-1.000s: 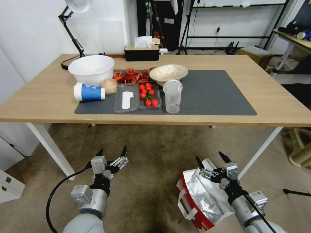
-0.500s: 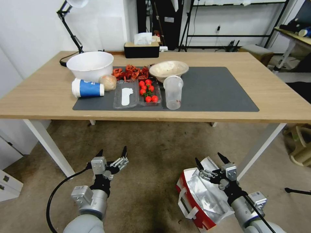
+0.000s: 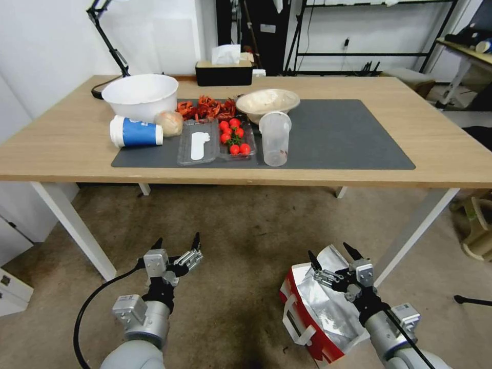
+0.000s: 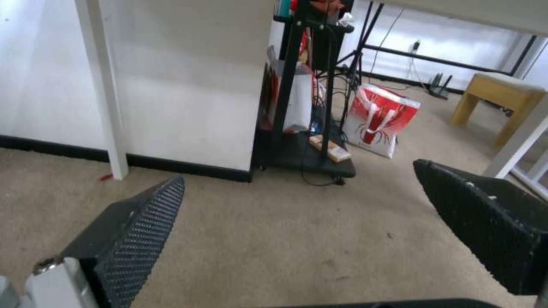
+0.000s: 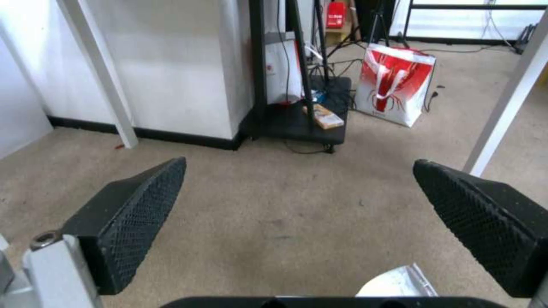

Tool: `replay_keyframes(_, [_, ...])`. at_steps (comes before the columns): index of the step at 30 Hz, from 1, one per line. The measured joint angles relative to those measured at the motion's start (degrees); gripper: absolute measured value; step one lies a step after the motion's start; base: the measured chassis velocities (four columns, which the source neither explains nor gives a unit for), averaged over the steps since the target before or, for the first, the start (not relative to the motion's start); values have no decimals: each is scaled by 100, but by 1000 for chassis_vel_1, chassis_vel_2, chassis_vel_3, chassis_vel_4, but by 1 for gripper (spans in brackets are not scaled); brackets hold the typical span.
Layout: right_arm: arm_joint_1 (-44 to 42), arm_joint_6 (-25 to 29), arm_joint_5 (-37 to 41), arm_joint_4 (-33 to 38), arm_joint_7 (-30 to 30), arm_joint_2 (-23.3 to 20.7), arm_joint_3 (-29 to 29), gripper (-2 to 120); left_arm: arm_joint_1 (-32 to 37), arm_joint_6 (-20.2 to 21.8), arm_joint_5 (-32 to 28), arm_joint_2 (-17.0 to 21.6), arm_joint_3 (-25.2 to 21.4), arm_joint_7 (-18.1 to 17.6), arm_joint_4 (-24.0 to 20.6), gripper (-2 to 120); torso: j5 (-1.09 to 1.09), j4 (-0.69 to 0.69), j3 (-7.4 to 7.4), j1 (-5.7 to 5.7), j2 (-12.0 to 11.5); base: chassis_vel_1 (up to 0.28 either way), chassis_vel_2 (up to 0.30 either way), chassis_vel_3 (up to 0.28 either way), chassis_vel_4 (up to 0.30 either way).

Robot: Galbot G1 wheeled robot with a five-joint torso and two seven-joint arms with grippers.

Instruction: Pick up the food delivery bag from the floor and place it on the table.

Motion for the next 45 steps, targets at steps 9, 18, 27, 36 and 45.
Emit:
replay_keyframes(9, [12,0,-10,-30,-14,1,-4,100,1,12,15,0,-6,-6,19,100,0,0,-131,-74,-204,0,0,0,0])
replay_keyframes(18, [22,1,-11,-35,-16,7,1,100,-15,14,13,11,-13,-2,41,100,0,0,-252,-147,-399,0,0,0,0])
replay_keyframes(27, [20,1,-11,-38,-17,-1,13,100,-32,16,17,19,-14,-32,56,100,0,0,-400,-222,-623,0,0,0,0])
replay_keyframes(36, [26,-6,-10,-38,-31,9,13,100,-33,13,5,23,-16,-26,60,100,0,0,-545,-294,-840,0,0,0,0])
replay_keyframes(45, [24,-10,-6,-27,-33,-1,18,100,-36,-10,9,12,-4,-21,84,100,0,0,-685,-367,-1052,0,0,0,0])
